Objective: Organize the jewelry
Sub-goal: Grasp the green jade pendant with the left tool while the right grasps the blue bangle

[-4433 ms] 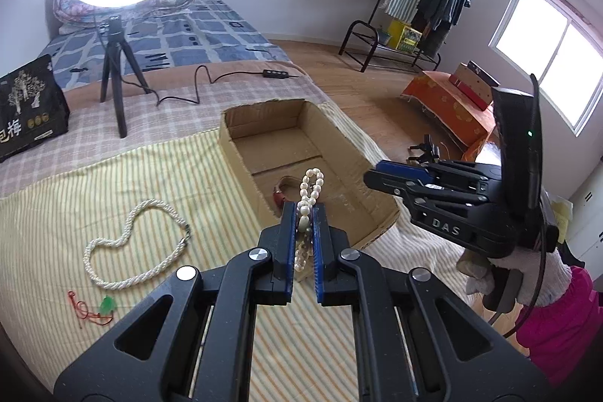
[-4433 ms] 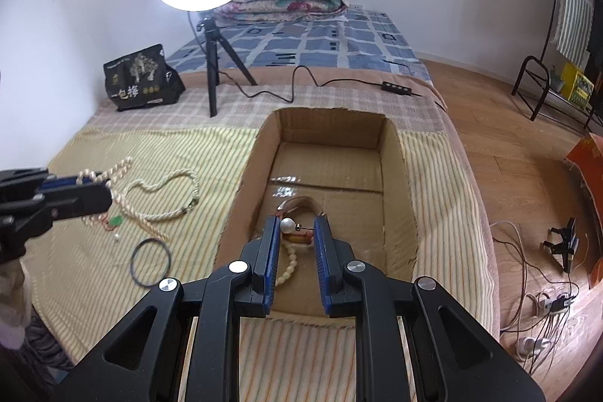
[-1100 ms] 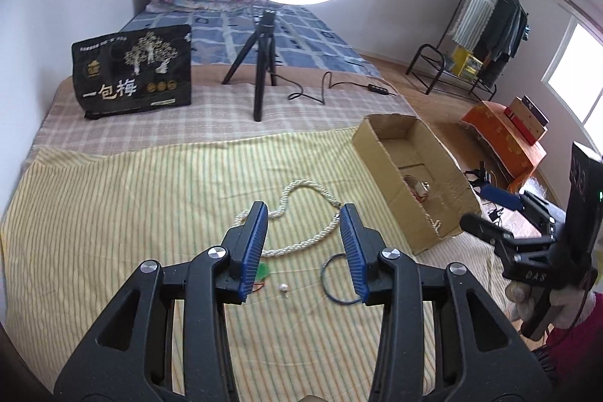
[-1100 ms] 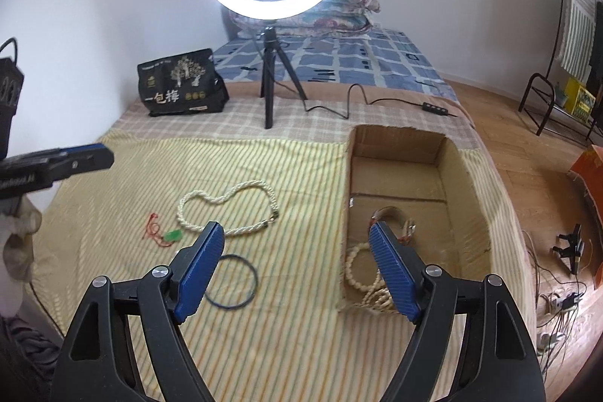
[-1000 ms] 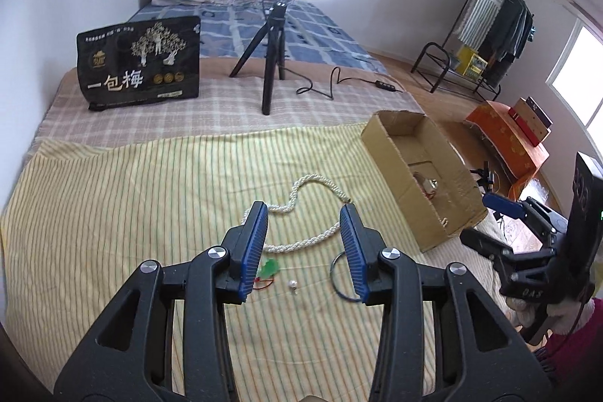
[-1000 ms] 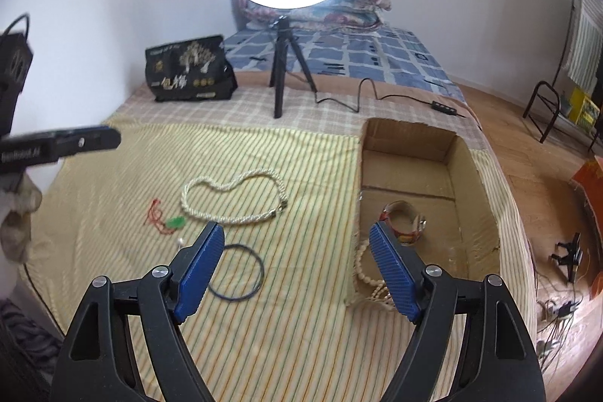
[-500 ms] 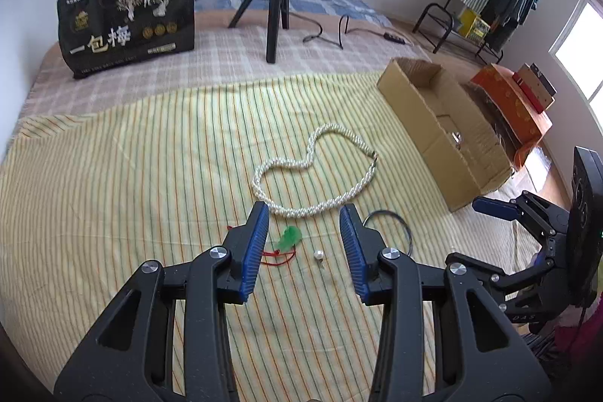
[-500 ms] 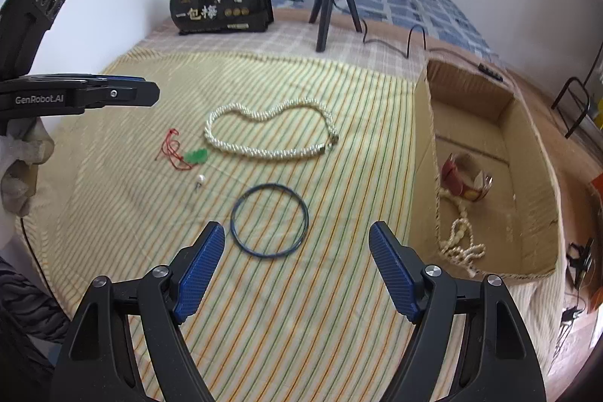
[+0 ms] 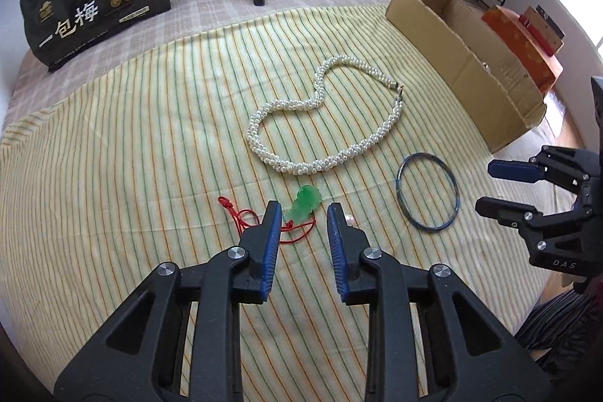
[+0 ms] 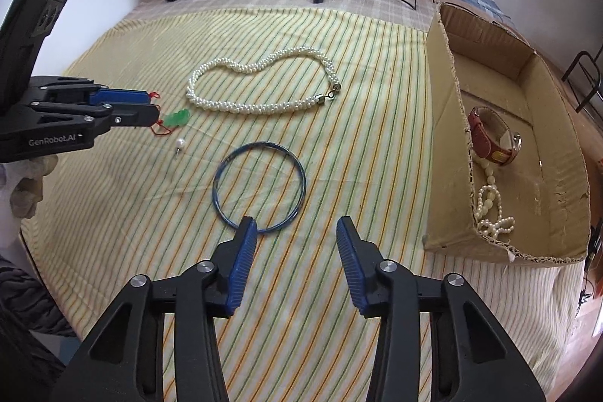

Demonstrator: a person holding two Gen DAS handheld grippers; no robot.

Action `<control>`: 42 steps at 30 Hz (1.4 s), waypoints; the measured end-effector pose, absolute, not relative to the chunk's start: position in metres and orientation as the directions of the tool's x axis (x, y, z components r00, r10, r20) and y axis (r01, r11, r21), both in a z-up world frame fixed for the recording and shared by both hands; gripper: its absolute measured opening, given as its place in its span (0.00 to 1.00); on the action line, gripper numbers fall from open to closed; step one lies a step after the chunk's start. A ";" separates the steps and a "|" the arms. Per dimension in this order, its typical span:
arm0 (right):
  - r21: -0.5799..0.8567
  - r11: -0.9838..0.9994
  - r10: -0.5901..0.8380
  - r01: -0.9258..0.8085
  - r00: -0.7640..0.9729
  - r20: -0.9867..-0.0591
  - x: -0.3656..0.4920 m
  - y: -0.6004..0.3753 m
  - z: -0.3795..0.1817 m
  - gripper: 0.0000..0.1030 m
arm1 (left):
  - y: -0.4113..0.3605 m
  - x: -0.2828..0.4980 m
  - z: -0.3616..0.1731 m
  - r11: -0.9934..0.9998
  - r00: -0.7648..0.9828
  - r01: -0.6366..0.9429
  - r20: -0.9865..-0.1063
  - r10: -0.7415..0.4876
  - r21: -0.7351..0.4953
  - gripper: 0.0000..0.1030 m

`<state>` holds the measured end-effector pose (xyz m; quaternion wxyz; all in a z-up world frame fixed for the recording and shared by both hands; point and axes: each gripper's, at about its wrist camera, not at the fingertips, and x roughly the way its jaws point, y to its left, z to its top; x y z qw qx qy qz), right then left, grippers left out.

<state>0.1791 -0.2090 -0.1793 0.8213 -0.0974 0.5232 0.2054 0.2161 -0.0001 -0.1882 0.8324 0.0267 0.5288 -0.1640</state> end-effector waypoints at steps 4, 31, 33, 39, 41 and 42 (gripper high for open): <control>0.059 0.896 0.235 -0.439 0.359 -0.903 0.181 -0.209 -0.181 0.37 | -0.005 0.221 -0.198 0.943 0.372 0.315 -0.901 -0.223 -0.104 0.24; 0.092 0.911 0.237 -0.402 0.328 -0.914 0.205 -0.200 -0.201 0.27 | -0.019 0.230 -0.217 0.921 0.373 0.389 -0.913 -0.163 -0.005 0.24; 0.087 0.911 0.233 -0.403 0.331 -0.914 0.206 -0.199 -0.202 0.27 | -0.019 0.229 -0.217 0.921 0.373 0.390 -0.913 -0.166 -0.008 0.20; 0.056 0.911 0.208 -0.409 0.338 -0.918 0.208 -0.194 -0.207 0.25 | -0.026 0.226 -0.218 0.912 0.387 0.408 -0.910 -0.148 0.025 0.14; 0.044 0.910 0.200 -0.413 0.344 -0.917 0.208 -0.193 -0.207 0.21 | -0.024 0.226 -0.218 0.914 0.387 0.404 -0.909 -0.152 0.019 0.14; 0.041 0.909 0.199 -0.415 0.346 -0.917 0.208 -0.192 -0.207 0.19 | -0.023 0.227 -0.217 0.917 0.387 0.400 -0.909 -0.156 0.013 0.14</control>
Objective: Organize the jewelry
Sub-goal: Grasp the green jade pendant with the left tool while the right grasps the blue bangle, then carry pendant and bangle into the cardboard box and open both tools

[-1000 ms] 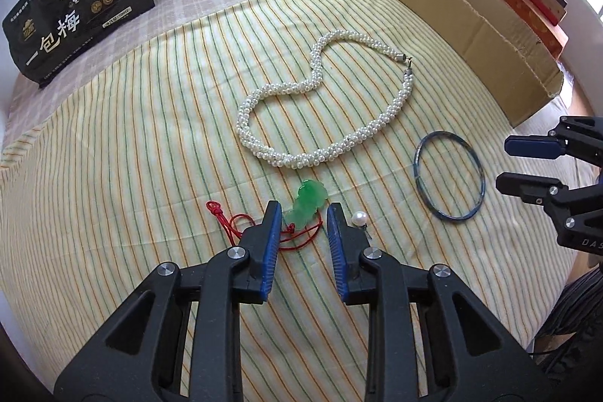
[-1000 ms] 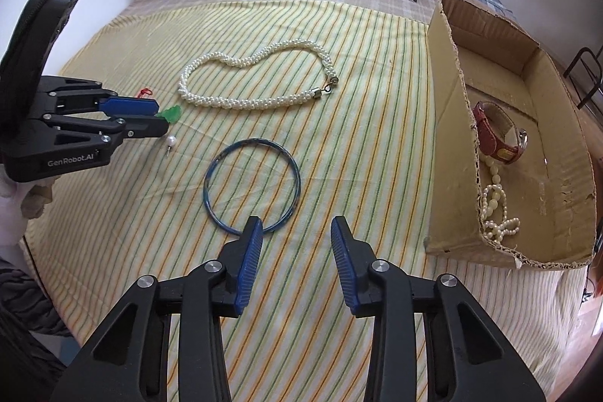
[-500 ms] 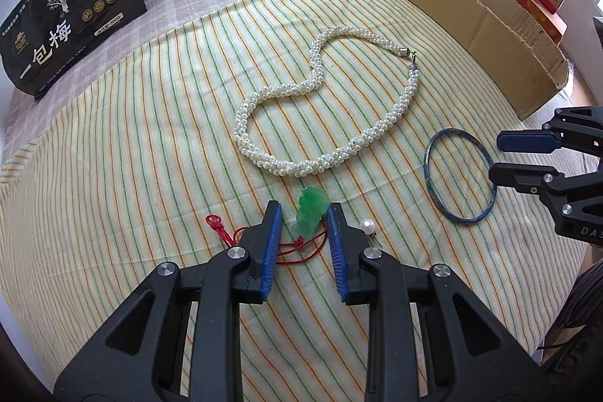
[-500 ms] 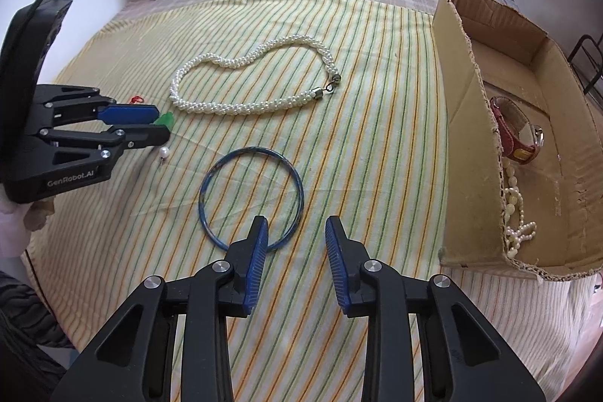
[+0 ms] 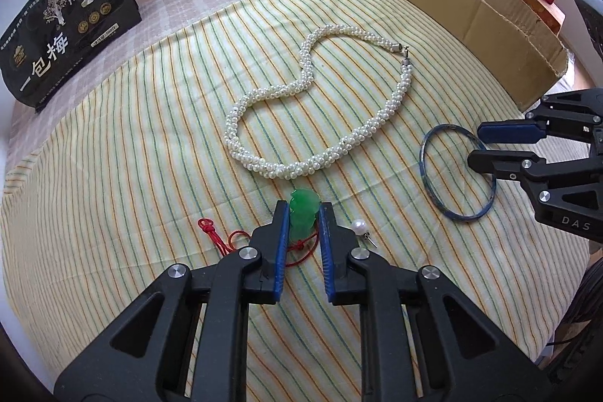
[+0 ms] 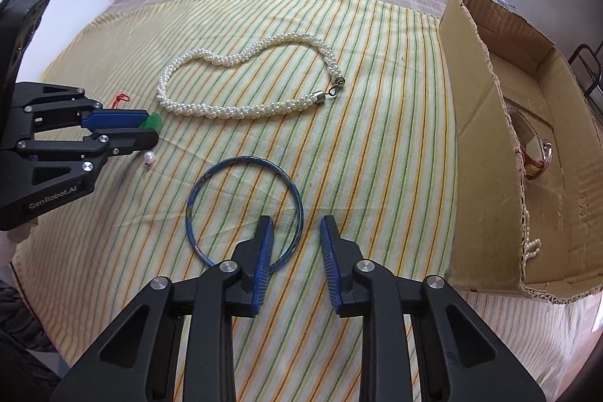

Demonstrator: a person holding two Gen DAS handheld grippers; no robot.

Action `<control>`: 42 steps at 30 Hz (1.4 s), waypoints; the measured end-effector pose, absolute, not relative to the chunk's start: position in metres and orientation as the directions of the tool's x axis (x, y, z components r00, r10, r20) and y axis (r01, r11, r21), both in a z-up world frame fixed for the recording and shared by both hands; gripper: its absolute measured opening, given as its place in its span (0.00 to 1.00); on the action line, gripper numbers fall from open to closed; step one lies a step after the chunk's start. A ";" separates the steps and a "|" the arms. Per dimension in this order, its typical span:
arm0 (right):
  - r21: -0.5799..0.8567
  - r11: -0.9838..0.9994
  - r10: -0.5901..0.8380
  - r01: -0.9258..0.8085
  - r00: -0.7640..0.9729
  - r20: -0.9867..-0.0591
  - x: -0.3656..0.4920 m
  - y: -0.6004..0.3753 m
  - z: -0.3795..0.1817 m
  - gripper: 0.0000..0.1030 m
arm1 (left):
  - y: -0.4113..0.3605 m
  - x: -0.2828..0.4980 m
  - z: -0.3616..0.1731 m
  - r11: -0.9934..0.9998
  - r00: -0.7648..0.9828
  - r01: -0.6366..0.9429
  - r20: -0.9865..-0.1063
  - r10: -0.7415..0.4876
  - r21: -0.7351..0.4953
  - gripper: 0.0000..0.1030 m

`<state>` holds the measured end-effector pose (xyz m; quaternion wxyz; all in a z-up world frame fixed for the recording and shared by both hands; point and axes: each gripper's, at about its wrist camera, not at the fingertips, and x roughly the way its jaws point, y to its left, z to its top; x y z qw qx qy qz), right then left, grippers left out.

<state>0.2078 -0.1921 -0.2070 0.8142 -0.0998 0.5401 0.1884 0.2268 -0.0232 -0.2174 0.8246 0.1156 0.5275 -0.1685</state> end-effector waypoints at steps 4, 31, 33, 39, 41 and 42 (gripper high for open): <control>0.050 0.907 0.209 -0.418 0.345 -0.915 0.208 -0.192 -0.208 0.08 | -0.024 0.225 -0.216 0.917 0.396 0.398 -0.906 -0.151 0.021 0.13; 0.044 0.895 0.294 -0.443 0.513 -0.807 0.200 -0.189 -0.139 0.02 | 0.012 0.210 -0.123 0.954 0.577 0.288 -0.780 -0.243 -0.083 0.13; 0.048 0.897 0.299 -0.439 0.525 -0.797 0.200 -0.192 -0.133 0.02 | 0.012 0.209 -0.112 0.954 0.597 0.287 -0.762 -0.251 -0.089 0.13; 0.061 0.904 0.315 -0.423 0.562 -0.764 0.201 -0.201 -0.115 0.02 | 0.007 0.204 -0.086 0.948 0.637 0.289 -0.714 -0.292 -0.130 0.13; 0.067 0.906 0.321 -0.417 0.576 -0.751 0.201 -0.206 -0.107 0.02 | 0.002 0.201 -0.079 0.944 0.647 0.298 -0.698 -0.306 -0.138 0.13; 0.070 0.908 0.323 -0.412 0.585 -0.744 0.201 -0.209 -0.103 0.02 | -0.001 0.200 -0.075 0.942 0.651 0.305 -0.692 -0.313 -0.139 0.13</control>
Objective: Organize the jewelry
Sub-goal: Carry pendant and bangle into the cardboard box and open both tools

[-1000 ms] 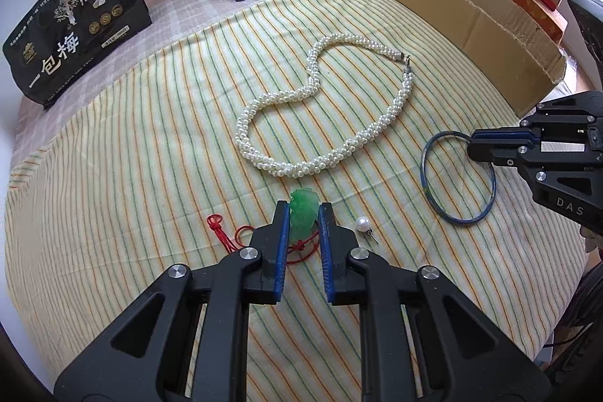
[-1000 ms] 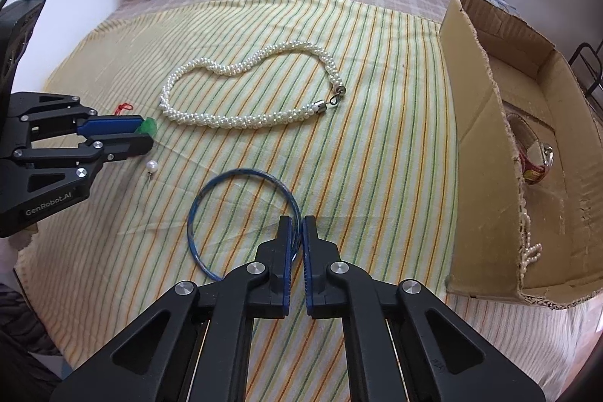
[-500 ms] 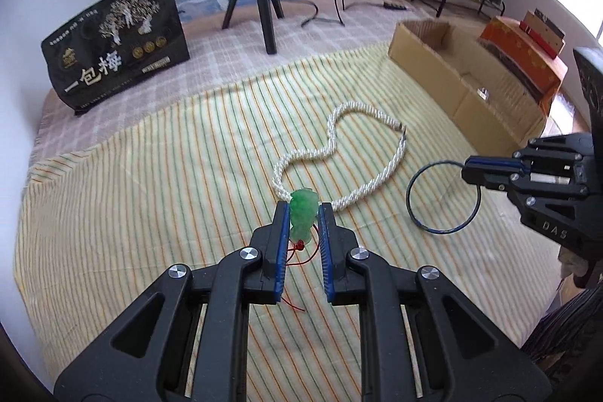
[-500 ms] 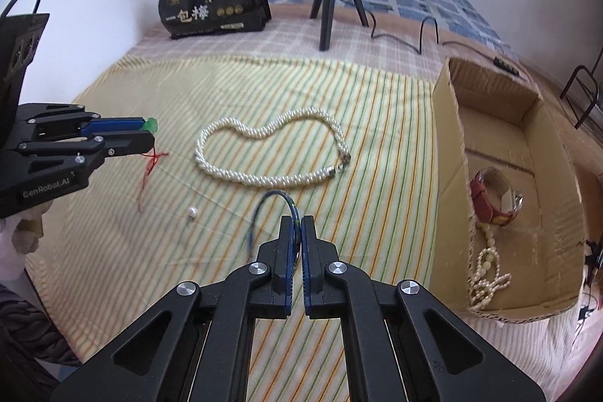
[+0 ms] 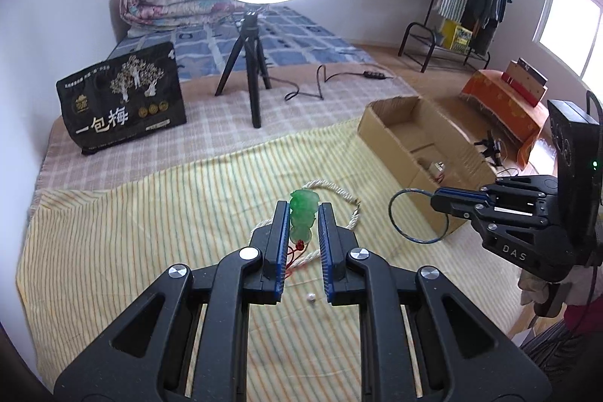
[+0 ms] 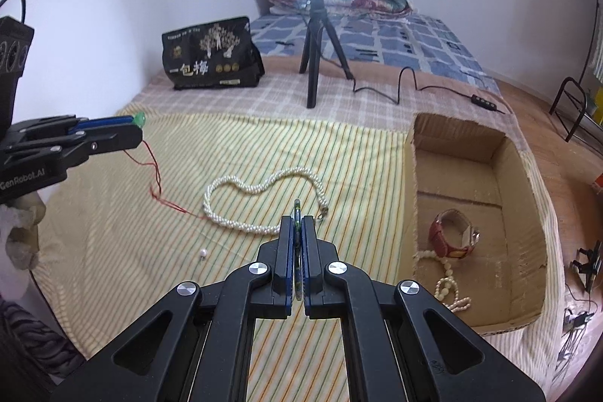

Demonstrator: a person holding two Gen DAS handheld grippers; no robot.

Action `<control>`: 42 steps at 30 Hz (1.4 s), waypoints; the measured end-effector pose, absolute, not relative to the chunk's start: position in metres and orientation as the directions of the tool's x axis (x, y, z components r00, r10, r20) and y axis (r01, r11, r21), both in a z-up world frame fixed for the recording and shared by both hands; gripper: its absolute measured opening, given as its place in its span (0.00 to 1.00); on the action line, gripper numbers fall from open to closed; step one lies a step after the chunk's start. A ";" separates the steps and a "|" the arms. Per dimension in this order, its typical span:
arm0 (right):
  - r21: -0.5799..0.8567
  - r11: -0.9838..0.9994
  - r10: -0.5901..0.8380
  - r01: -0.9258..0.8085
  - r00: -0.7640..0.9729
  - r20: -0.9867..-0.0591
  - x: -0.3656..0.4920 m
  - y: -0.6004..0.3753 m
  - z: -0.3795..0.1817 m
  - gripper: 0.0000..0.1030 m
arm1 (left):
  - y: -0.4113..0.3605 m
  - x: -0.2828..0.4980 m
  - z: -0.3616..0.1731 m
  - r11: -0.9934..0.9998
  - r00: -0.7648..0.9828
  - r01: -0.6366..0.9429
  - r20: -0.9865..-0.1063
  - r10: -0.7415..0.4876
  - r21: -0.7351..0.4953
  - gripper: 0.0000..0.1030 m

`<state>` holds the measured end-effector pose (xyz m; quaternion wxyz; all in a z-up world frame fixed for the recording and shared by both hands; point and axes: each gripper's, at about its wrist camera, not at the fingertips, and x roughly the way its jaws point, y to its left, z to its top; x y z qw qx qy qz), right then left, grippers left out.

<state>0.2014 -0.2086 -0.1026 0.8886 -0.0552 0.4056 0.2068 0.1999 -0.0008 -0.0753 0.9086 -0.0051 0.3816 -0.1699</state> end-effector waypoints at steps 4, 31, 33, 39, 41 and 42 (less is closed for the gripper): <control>0.078 0.918 0.322 -0.388 0.617 -0.718 0.204 -0.222 -0.089 0.02 | -0.017 0.197 -0.063 0.930 0.660 0.336 -0.668 -0.343 -0.146 0.13; 0.086 0.984 0.175 -0.159 0.732 -0.658 0.233 -0.340 -0.053 0.02 | -0.146 0.211 -0.038 0.837 0.616 0.515 -0.600 -0.510 -0.182 0.13; 0.084 0.985 0.168 -0.150 0.732 -0.660 0.238 -0.347 -0.054 0.02 | -0.157 0.214 -0.039 0.830 0.609 0.527 -0.600 -0.519 -0.183 0.13; 0.080 0.988 0.151 -0.132 0.725 -0.672 0.247 -0.361 -0.060 0.02 | -0.180 0.231 -0.045 0.825 0.599 0.532 -0.606 -0.524 -0.189 0.13; 0.081 0.988 0.150 -0.129 0.722 -0.676 0.249 -0.365 -0.062 0.02 | -0.187 0.238 -0.048 0.826 0.597 0.530 -0.607 -0.525 -0.193 0.13; 0.083 0.988 0.150 -0.129 0.719 -0.678 0.249 -0.367 -0.064 0.02 | -0.190 0.242 -0.049 0.826 0.596 0.529 -0.608 -0.525 -0.195 0.13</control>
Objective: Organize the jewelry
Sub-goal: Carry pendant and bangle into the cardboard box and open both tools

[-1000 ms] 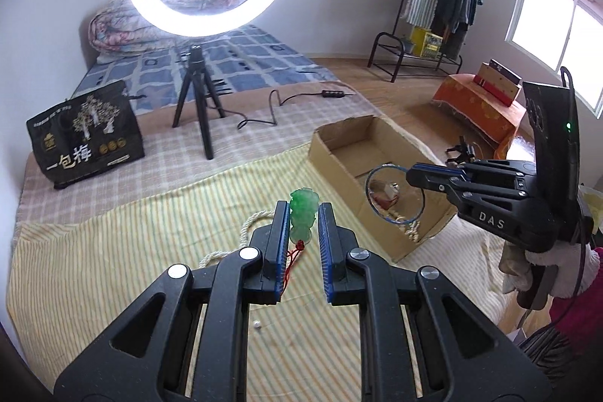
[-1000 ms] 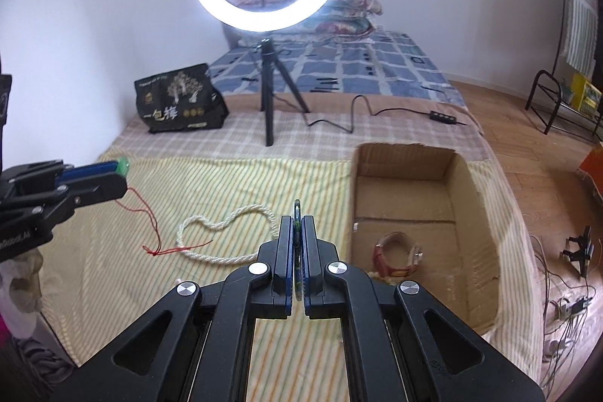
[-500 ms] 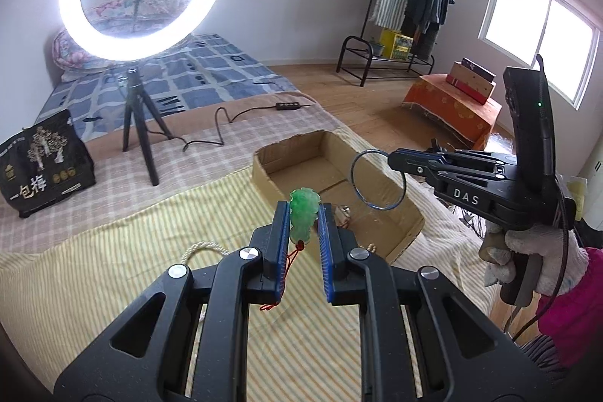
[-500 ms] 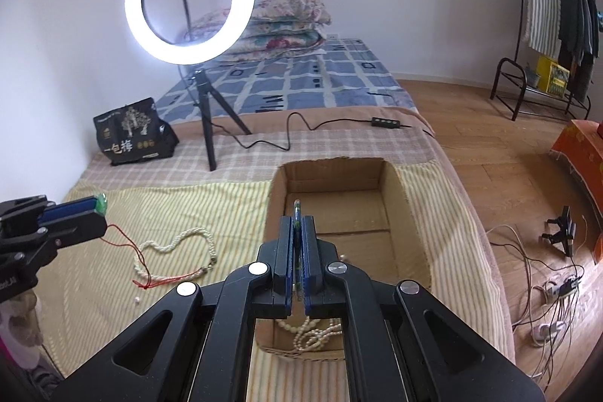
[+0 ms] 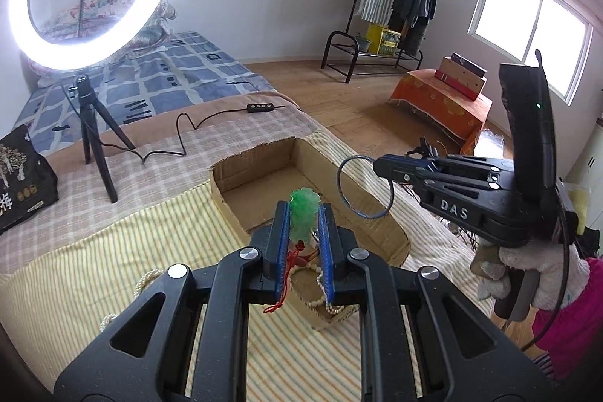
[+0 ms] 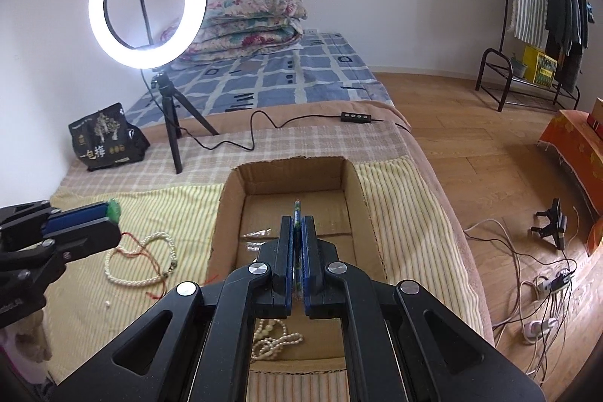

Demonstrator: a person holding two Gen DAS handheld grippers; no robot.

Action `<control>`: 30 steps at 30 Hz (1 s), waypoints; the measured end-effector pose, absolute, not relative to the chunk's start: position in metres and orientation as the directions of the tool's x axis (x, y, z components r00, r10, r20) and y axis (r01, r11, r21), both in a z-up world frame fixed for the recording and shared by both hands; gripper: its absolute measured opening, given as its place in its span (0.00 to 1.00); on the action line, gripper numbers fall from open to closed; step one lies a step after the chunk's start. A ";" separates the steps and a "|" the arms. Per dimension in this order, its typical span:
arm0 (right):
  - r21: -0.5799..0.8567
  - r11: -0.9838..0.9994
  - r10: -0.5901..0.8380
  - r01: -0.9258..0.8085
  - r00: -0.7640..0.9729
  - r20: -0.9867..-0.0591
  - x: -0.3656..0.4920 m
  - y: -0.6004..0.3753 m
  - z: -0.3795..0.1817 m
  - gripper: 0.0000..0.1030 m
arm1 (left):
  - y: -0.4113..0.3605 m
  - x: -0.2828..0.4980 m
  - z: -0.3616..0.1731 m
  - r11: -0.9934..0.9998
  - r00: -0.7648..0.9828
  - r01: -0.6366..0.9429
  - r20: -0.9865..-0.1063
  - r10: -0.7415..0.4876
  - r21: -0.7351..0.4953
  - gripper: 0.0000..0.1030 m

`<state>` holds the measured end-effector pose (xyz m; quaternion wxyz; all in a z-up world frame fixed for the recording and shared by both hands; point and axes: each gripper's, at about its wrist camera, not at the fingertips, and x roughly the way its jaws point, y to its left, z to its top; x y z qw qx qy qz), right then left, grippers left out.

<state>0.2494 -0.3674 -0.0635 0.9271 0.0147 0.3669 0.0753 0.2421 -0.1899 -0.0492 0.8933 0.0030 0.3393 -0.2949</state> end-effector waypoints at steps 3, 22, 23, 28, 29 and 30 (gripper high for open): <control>0.084 0.988 0.151 -0.128 0.714 -0.684 0.251 -0.372 -0.067 0.02 | -0.200 0.257 -0.053 0.829 0.596 0.524 -0.611 -0.520 -0.194 0.13; 0.113 0.986 0.164 -0.119 0.642 -0.749 0.260 -0.388 -0.100 0.02 | -0.245 0.338 -0.080 0.847 0.576 0.499 -0.658 -0.484 -0.186 0.13; 0.114 0.987 0.163 -0.117 0.638 -0.753 0.260 -0.388 -0.102 0.02 | -0.247 0.341 -0.083 0.848 0.573 0.497 -0.664 -0.481 -0.185 0.13; 0.108 0.988 0.155 -0.113 0.620 -0.769 0.260 -0.388 -0.110 0.02 | -0.252 0.352 -0.097 0.856 0.560 0.484 -0.688 -0.461 -0.180 0.13; 0.109 0.988 0.155 -0.112 0.616 -0.772 0.260 -0.388 -0.112 0.02 | -0.253 0.354 -0.100 0.857 0.556 0.484 -0.694 -0.458 -0.177 0.13; 0.109 0.988 0.155 -0.112 0.614 -0.774 0.260 -0.389 -0.113 0.02 | -0.254 0.355 -0.102 0.857 0.553 0.484 -0.698 -0.455 -0.175 0.13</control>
